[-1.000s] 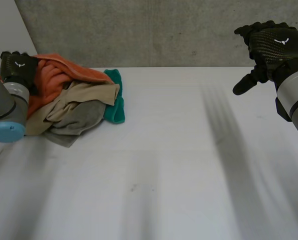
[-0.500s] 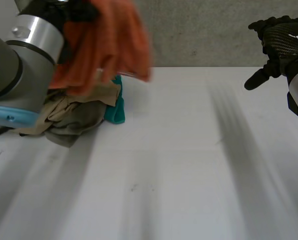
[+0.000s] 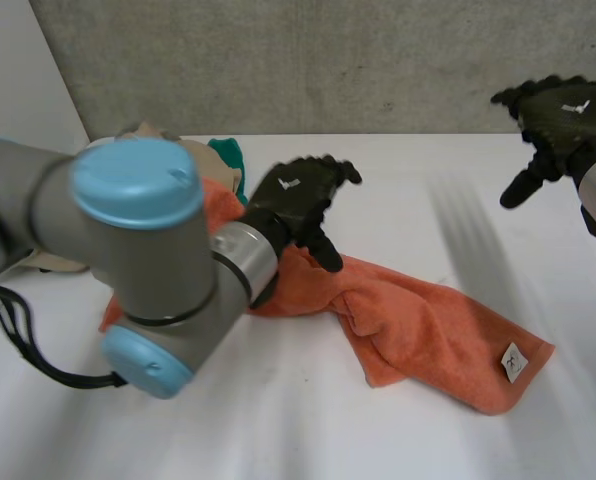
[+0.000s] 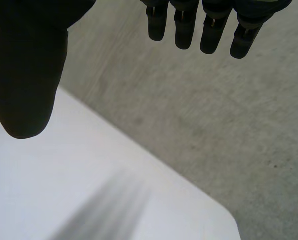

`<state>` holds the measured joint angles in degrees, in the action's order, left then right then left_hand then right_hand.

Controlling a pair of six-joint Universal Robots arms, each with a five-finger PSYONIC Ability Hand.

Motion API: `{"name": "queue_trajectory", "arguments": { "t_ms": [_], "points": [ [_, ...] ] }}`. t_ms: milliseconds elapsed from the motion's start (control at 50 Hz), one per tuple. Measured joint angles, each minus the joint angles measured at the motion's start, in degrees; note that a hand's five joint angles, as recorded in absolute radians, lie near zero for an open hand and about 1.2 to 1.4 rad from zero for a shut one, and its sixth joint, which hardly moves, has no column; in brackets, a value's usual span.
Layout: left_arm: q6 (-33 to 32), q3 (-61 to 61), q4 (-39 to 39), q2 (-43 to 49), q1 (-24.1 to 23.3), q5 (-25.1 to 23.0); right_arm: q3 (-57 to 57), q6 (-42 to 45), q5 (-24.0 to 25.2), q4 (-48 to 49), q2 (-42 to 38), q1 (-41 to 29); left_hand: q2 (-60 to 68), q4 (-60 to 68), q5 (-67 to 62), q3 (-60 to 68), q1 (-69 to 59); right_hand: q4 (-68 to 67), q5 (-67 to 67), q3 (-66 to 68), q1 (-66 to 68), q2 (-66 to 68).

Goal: Fold the laundry.

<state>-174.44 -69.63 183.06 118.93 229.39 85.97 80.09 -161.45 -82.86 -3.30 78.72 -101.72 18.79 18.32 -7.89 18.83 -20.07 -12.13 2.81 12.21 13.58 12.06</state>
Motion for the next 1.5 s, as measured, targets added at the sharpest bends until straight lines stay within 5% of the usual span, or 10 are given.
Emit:
{"name": "queue_trajectory", "arguments": {
  "t_ms": [300,460,680,780,860,960,1100,1280,1380,1500],
  "points": [
    [-12.44,-18.36,1.39,-16.34,14.40,-0.66,5.08,13.47,0.47,-12.44,-0.91,-3.39,-2.32,-2.25,2.29,-2.68,2.91,0.00,0.00,0.00,0.00,0.00],
    [-22.75,-26.73,7.40,-12.79,20.02,-0.86,17.03,6.20,0.99,-0.83,-1.80,-8.04,-5.26,-5.04,4.55,-4.82,5.16,0.00,0.00,0.00,0.00,0.00],
    [-30.14,-26.51,19.83,0.15,20.08,-0.69,21.64,0.04,-0.36,11.14,-10.09,-10.61,-4.74,-4.30,3.81,-4.50,4.82,-9.11,8.77,9.03,7.48,9.06],
    [-38.53,-24.72,21.44,5.21,19.97,-0.36,21.21,0.11,-0.94,12.61,-11.51,-10.19,10.92,10.98,-11.40,10.69,-10.81,-49.79,48.94,49.92,48.79,51.60],
    [-44.75,-24.15,21.57,6.61,20.16,-0.10,20.94,0.62,-0.83,12.75,-10.49,-9.89,35.24,35.61,-35.44,34.92,-36.56,-56.10,52.98,55.23,50.50,55.11],
    [-48.17,-24.18,21.15,5.96,20.14,0.09,20.77,1.44,-0.66,12.08,-6.49,-9.74,48.98,49.59,-48.23,48.48,-45.00,-56.30,52.98,55.23,50.50,55.11],
    [-44.44,-25.33,19.19,-4.83,18.21,1.29,18.57,6.64,-0.66,7.37,2.22,-8.80,49.58,50.24,-48.23,49.00,-45.00,-56.31,52.99,55.81,50.50,55.11],
    [-25.50,-22.80,9.78,-30.01,13.73,2.09,5.19,17.97,-0.67,-4.54,11.66,-4.78,49.66,50.26,-48.24,49.01,-45.00,-56.41,52.99,55.88,50.50,55.11],
    [-19.45,-21.13,5.08,-34.06,13.33,1.92,-1.66,19.86,-0.51,-6.80,11.09,-4.22,49.73,50.26,-48.23,49.24,-45.00,-56.43,53.56,56.05,50.50,55.11],
    [-13.31,-20.44,1.82,-27.59,12.82,1.92,-10.03,23.04,0.58,-4.65,-0.86,-4.88,49.76,50.28,-48.23,49.25,-45.01,-56.48,53.67,56.05,50.50,55.11]
  ]
}}
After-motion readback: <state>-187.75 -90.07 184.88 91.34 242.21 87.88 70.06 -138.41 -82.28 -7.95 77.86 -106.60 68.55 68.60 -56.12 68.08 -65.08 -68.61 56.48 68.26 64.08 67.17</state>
